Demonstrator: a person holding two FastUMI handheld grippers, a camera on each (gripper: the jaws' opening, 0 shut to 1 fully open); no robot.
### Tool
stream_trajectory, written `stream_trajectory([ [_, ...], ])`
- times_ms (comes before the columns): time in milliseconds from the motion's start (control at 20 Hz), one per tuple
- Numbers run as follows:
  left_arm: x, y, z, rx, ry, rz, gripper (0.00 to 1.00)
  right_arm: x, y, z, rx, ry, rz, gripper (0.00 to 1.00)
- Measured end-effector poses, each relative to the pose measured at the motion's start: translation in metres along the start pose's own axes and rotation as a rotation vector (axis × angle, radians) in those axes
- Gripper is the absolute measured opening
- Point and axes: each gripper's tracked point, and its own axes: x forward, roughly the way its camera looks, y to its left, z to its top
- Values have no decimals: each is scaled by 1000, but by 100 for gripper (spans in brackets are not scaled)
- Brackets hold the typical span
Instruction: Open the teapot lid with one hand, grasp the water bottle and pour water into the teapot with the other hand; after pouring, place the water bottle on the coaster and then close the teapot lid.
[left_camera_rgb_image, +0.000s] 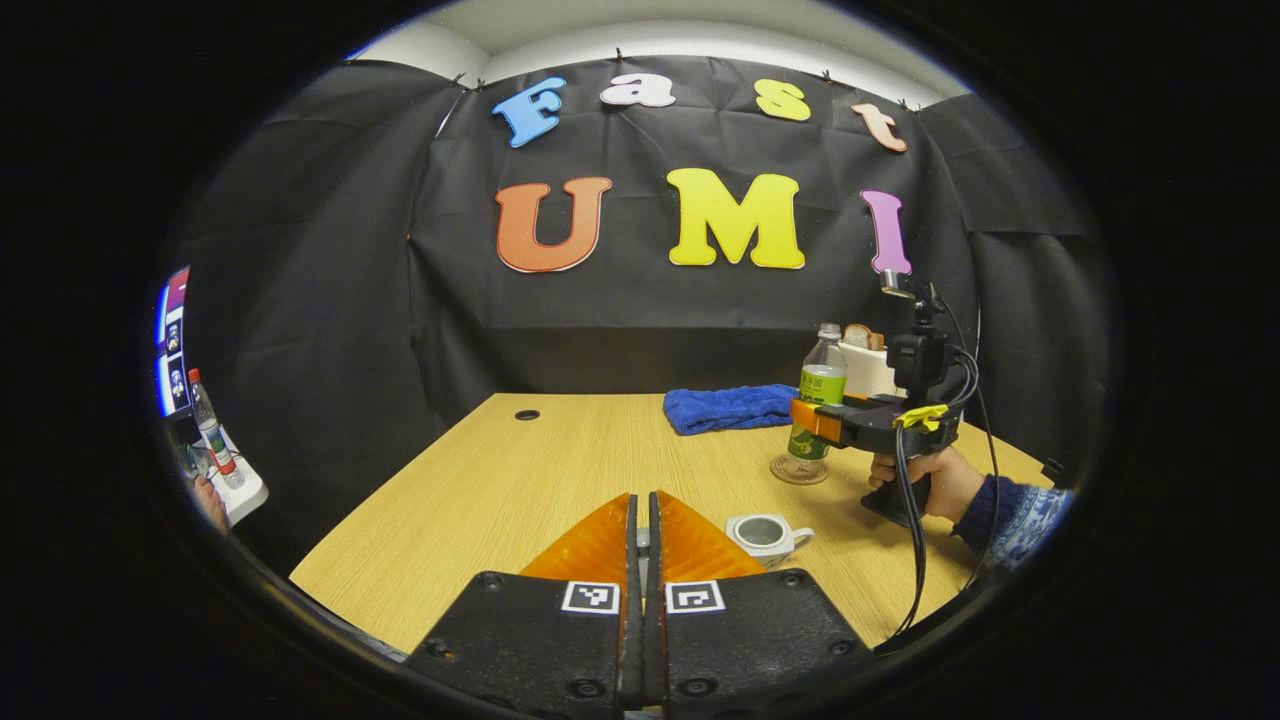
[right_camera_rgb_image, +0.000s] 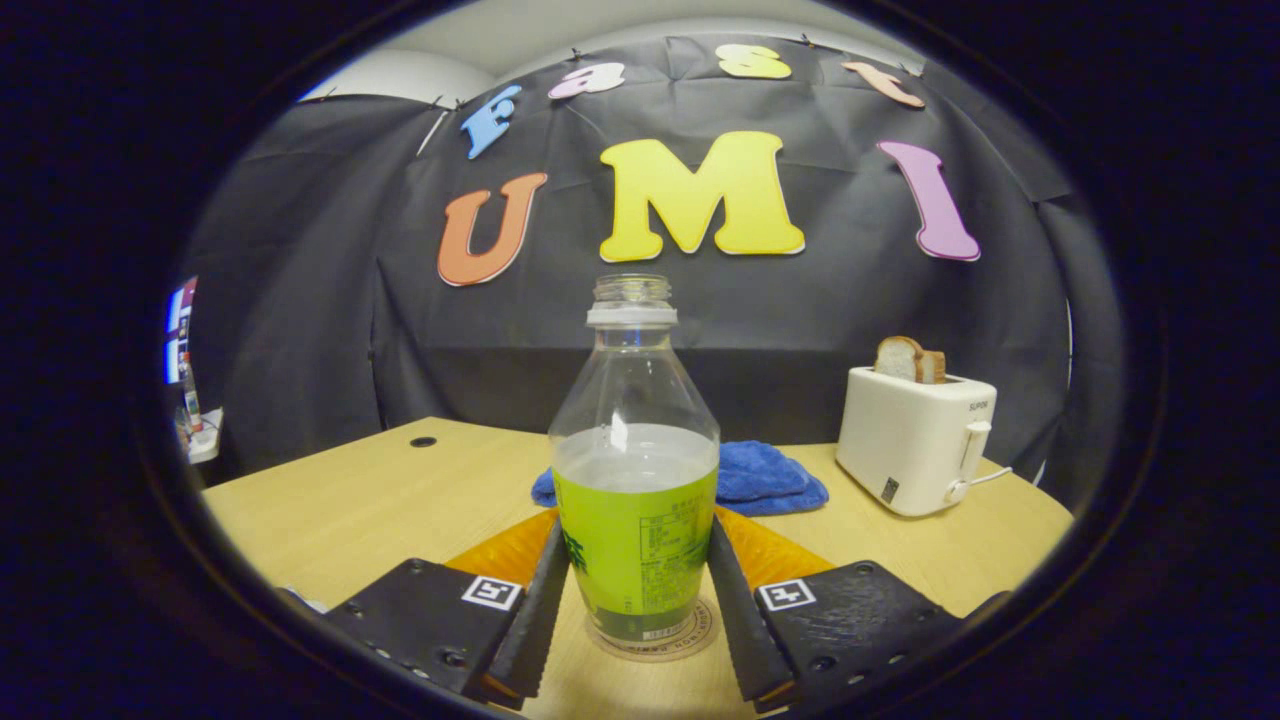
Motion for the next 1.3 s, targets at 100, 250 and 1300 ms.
stream_trajectory([
  [100,2,-2,-2,10,5,-1,3,6,-5,-15,6,35,-9,71],
  [250,3,-7,-1,19,4,-8,3,7,-5,-15,38,27,10,74],
  [1300,17,-87,26,-20,-166,-212,3,-144,-98,-27,9,-14,-99,95],
])
